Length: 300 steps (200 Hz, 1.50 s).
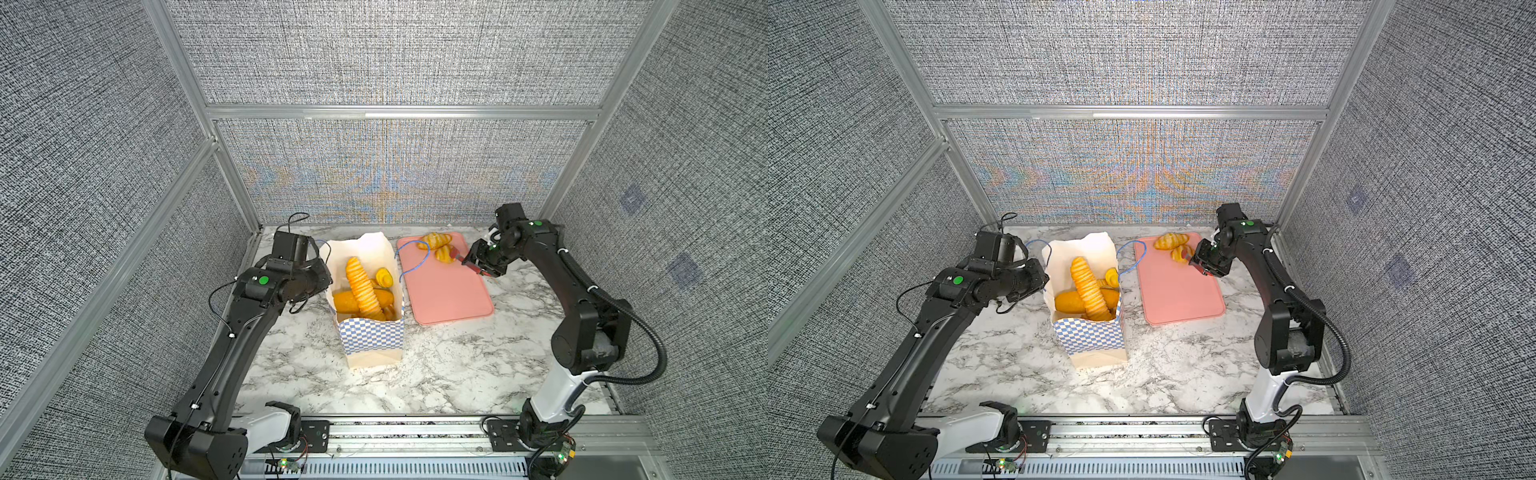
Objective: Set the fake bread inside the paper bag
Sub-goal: 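Lower the open tongs around a striped yellow roll on the tray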
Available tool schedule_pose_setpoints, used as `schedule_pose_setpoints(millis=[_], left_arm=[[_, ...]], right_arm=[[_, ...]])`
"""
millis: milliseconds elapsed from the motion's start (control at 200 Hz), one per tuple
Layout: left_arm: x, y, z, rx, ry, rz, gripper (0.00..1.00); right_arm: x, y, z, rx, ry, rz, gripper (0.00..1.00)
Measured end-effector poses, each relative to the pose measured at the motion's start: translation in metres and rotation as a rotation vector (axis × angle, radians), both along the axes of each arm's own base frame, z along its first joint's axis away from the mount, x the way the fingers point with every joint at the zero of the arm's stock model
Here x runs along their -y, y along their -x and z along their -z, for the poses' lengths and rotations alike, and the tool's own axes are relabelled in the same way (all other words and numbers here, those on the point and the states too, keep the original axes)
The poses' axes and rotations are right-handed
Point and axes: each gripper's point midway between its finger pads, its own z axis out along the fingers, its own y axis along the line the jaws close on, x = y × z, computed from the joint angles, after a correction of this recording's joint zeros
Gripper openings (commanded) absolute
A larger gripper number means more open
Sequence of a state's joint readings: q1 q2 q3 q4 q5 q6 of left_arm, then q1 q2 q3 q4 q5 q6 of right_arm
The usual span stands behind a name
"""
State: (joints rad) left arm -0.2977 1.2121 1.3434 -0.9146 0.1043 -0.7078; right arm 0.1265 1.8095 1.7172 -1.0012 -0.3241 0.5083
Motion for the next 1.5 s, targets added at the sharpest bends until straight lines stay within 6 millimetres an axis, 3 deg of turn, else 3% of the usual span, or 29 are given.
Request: schedule_pose_setpoints(millis=[720, 1501], left_arm=[[0.0, 0.0, 0.004, -0.013, -0.001, -0.004, 0.11], [-0.001, -0.001, 0.007, -0.02, -0.006, -0.015, 0.11]], right_arm=[[-0.01, -0.047, 0.017, -0.002, 0.037, -0.009, 0.61], [-0.013, -0.071, 0.045, -0.05, 0.07, -0.012, 0.6]])
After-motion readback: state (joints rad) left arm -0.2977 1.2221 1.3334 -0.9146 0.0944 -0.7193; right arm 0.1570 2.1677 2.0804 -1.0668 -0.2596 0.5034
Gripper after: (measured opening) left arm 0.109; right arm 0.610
